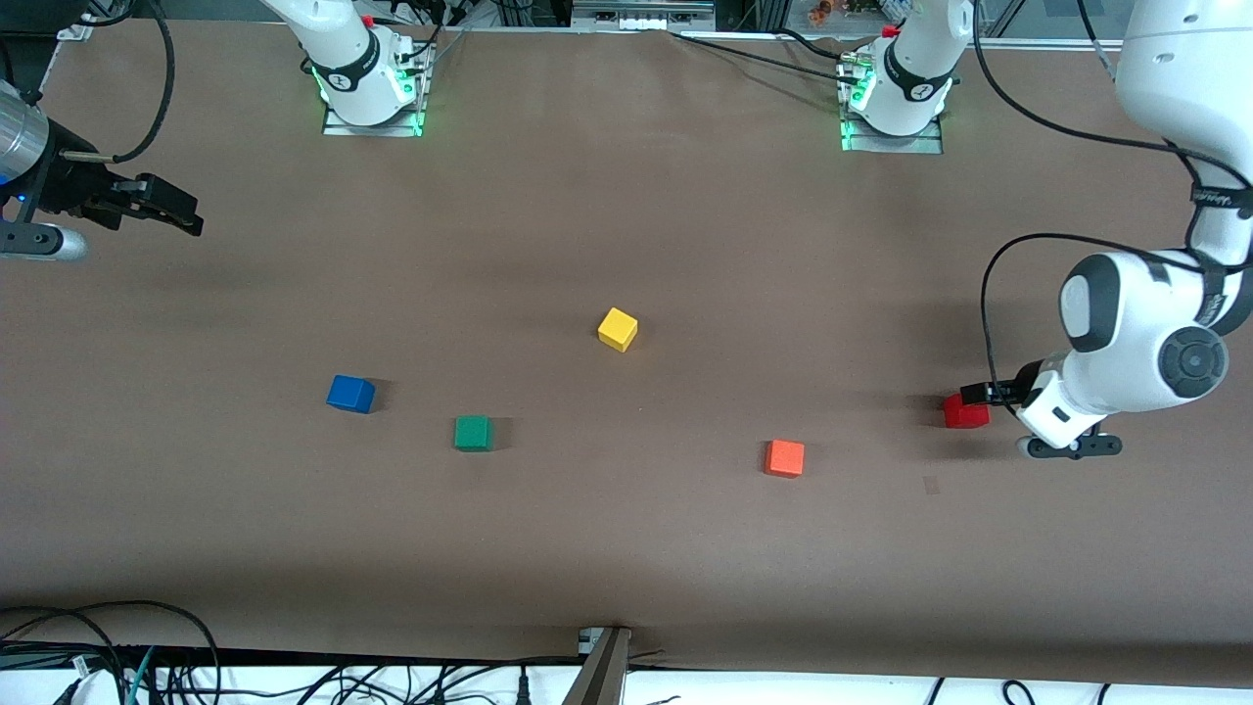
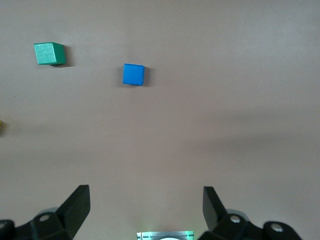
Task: Pass red block to right arm, stack on blue
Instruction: 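Move the left gripper down over the red cube, then close the left gripper on the red cube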
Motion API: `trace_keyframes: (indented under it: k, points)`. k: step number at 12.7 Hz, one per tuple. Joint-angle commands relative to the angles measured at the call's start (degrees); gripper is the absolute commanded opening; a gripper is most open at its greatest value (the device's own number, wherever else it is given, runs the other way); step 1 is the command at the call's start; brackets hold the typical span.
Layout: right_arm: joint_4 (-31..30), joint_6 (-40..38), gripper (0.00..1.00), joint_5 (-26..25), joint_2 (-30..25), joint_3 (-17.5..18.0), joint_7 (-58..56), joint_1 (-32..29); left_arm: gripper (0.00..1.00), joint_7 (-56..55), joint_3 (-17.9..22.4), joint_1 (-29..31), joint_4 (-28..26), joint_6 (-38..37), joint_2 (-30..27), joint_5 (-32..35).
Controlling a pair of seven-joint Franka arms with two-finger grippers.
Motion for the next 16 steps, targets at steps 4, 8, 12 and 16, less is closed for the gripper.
trace_keyframes:
  k: [4, 8, 12, 16]
  points:
    - [-0.01, -0.49, 1.0, 0.52, -0.38, 0.2, -0.19, -0.45, 1.0, 2.25, -0.32, 1.02, -0.05, 4.59, 2.72, 3.18]
    - [-0.01, -0.49, 1.0, 0.52, -0.38, 0.19, -0.19, -0.45, 1.0, 2.7, -0.32, 0.94, -0.05, 5.74, 3.69, 3.18]
    - [-0.01, -0.49, 1.0, 0.52, -0.38, 0.28, -0.19, -0.45, 1.0, 2.79, -0.32, 0.85, -0.14, 5.65, 4.31, 3.18]
    - [-0.01, -0.49, 1.0, 0.52, -0.38, 0.19, -0.11, -0.45, 0.55, 4.71, -0.32, 0.59, -0.14, 5.3, 4.31, 3.18]
